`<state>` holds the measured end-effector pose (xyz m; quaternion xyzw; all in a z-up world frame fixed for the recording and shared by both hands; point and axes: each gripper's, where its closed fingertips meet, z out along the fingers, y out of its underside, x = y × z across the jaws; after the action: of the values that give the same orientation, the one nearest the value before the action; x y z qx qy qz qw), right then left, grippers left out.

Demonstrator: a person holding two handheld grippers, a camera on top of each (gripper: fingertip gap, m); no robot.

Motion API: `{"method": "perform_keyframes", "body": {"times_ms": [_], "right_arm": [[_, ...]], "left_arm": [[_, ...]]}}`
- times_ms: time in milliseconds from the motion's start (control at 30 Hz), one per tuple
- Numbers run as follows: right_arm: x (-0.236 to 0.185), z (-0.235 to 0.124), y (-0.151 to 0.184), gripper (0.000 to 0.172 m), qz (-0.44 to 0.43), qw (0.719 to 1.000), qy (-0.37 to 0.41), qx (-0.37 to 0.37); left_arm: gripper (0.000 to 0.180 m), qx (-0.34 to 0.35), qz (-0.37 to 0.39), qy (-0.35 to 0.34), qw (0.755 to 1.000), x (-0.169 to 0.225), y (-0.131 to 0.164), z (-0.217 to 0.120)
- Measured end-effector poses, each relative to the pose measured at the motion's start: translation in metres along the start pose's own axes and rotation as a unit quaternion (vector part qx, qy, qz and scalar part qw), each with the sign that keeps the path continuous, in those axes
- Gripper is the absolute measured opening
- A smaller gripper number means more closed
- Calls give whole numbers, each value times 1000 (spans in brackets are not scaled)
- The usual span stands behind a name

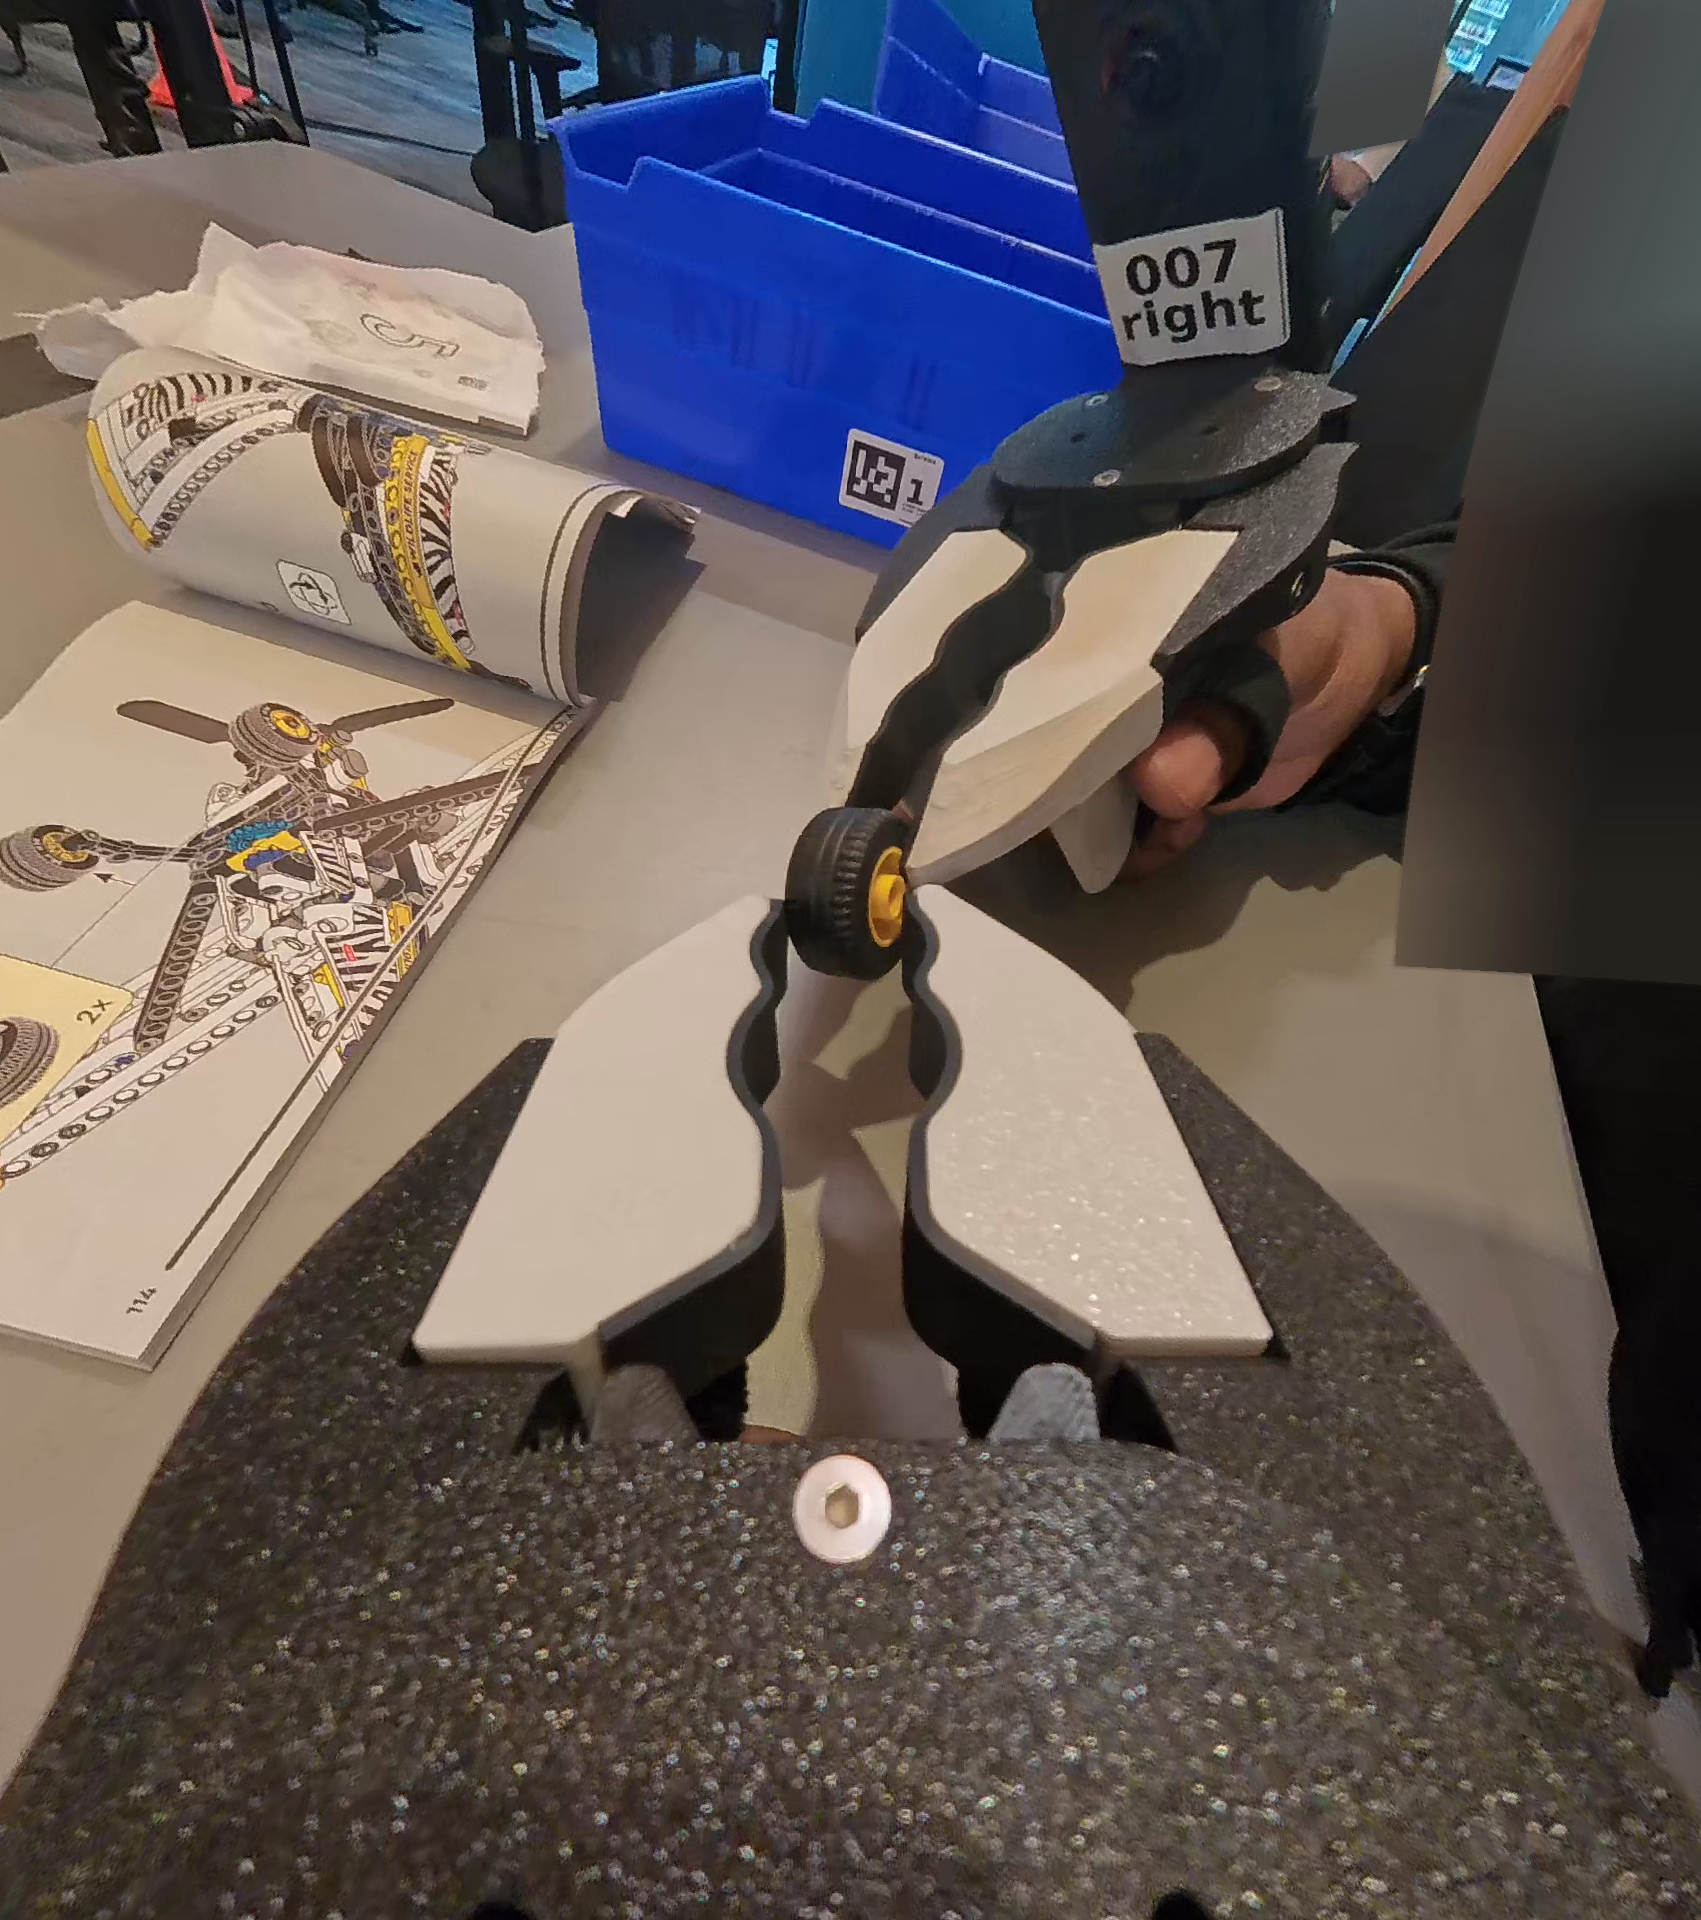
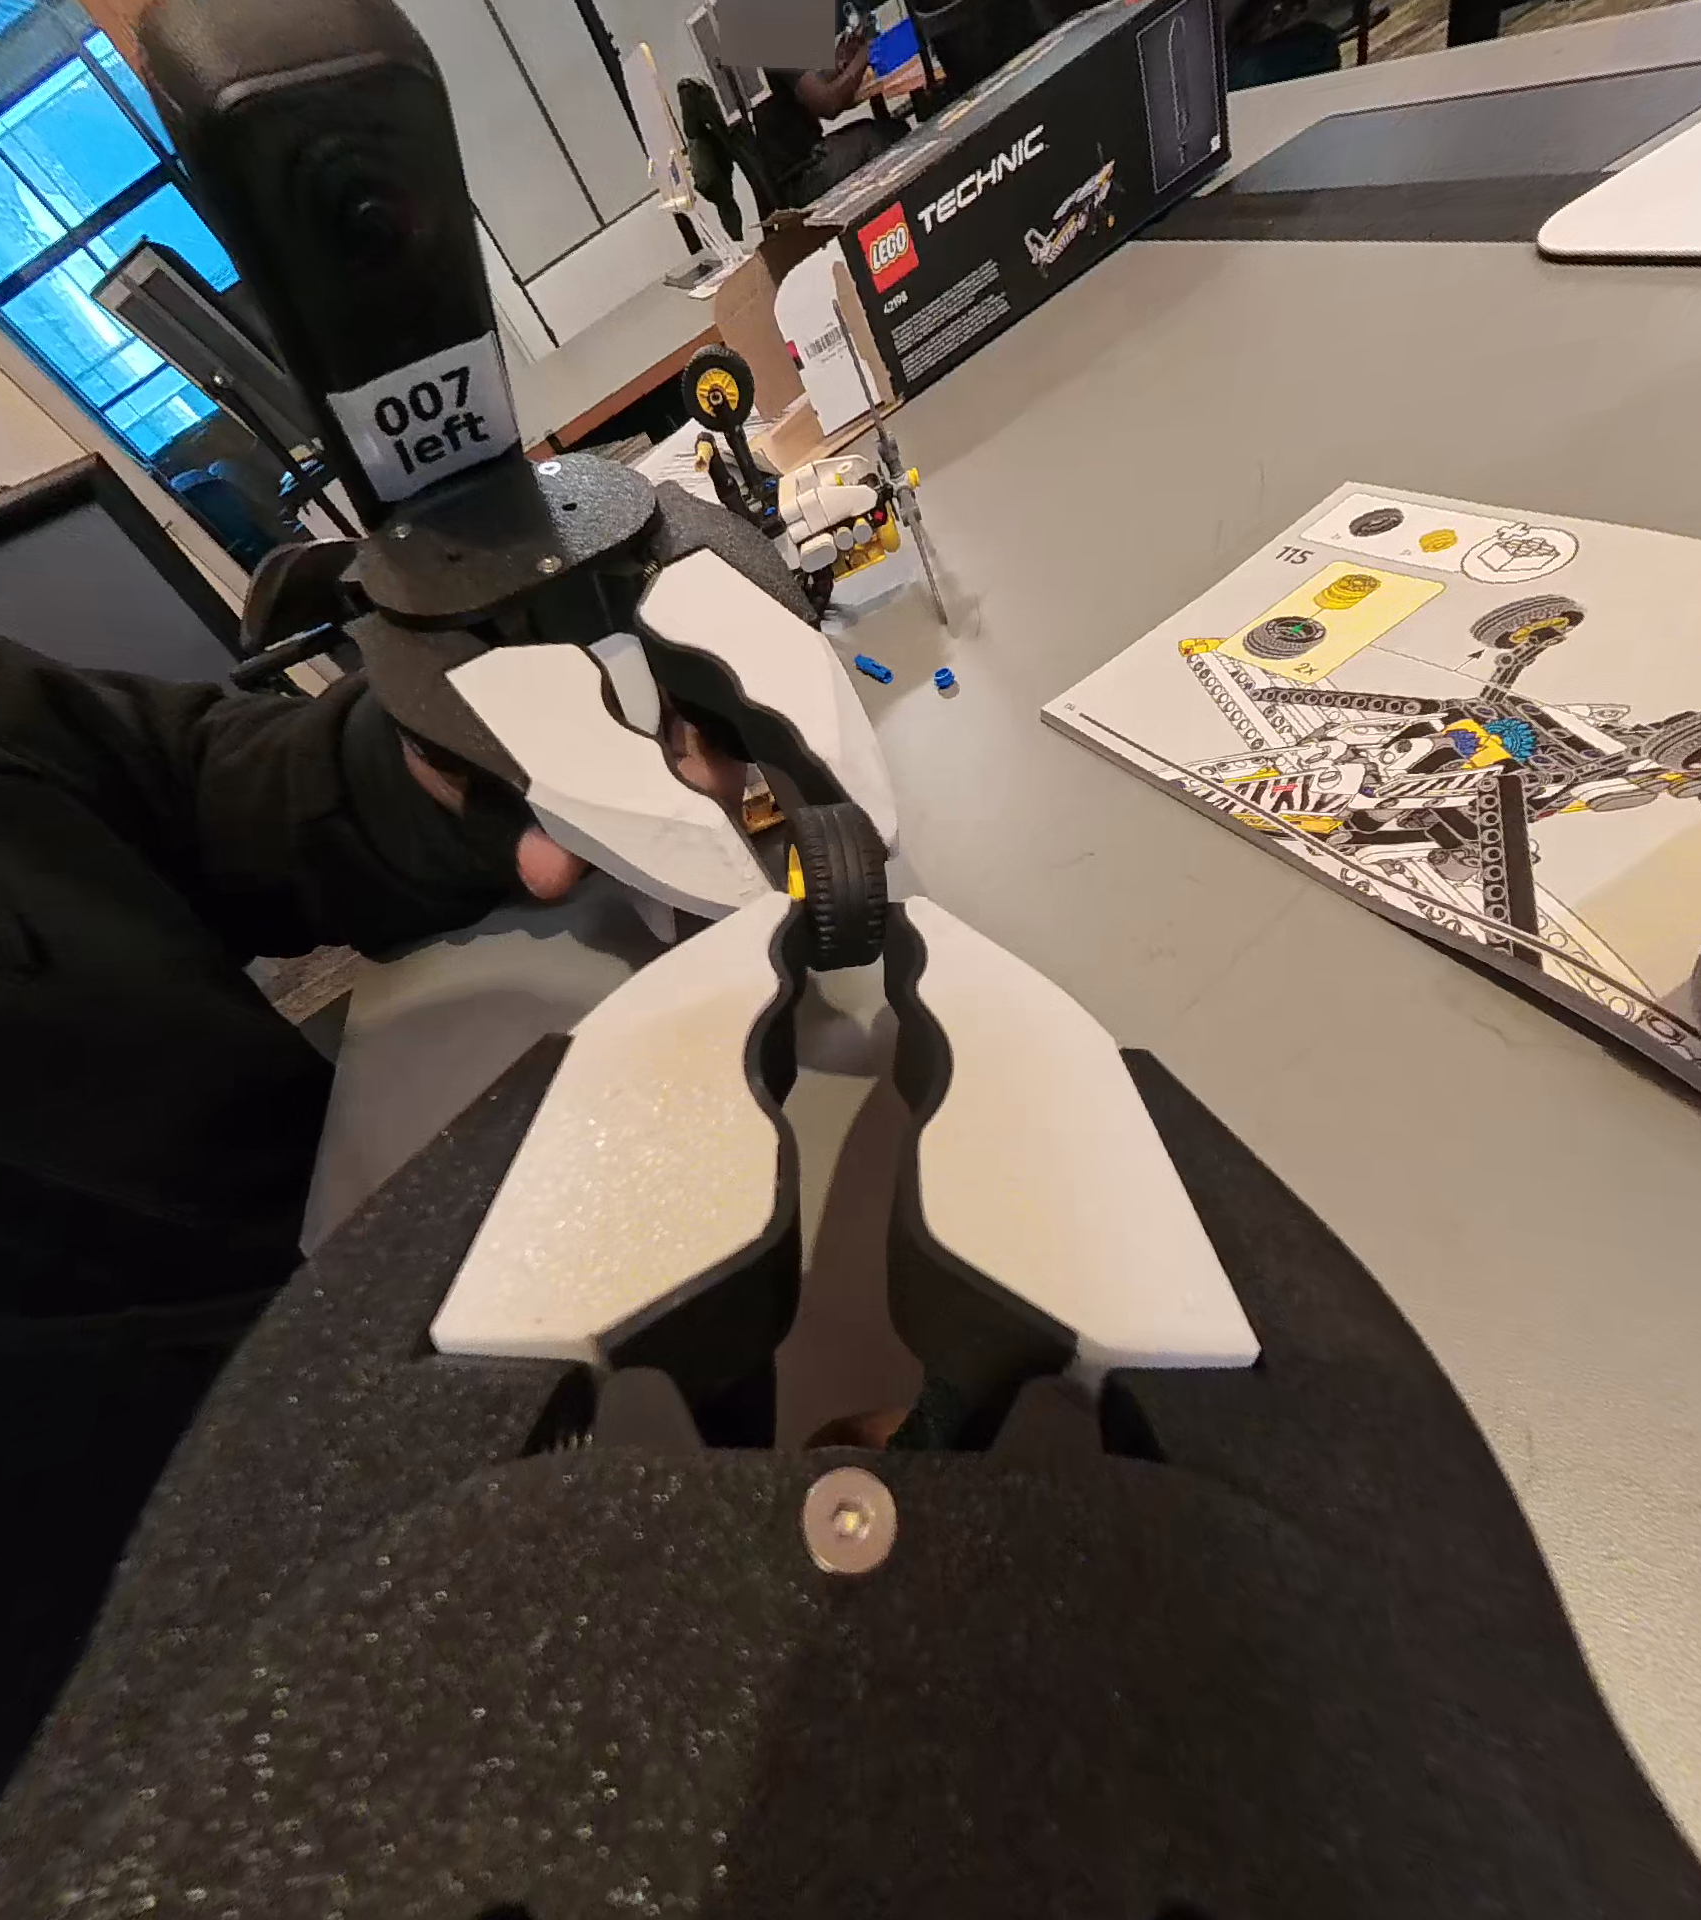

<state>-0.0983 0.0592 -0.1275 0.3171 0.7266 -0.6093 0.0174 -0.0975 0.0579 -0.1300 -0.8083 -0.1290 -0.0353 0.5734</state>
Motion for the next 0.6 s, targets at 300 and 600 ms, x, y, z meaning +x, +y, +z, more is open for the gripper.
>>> {"method": "perform_keyframes", "body": {"times_ms": [300,600], "right_arm": [[4,0,-1,14,-57,997,49,-1],[0,-2,-1,14,-111,993,50,-5]], "left_arm": [[18,12,-24,-14,1000,-5,-1,1],[17,13,-25,-24,999,-2,-1,-1]]}}
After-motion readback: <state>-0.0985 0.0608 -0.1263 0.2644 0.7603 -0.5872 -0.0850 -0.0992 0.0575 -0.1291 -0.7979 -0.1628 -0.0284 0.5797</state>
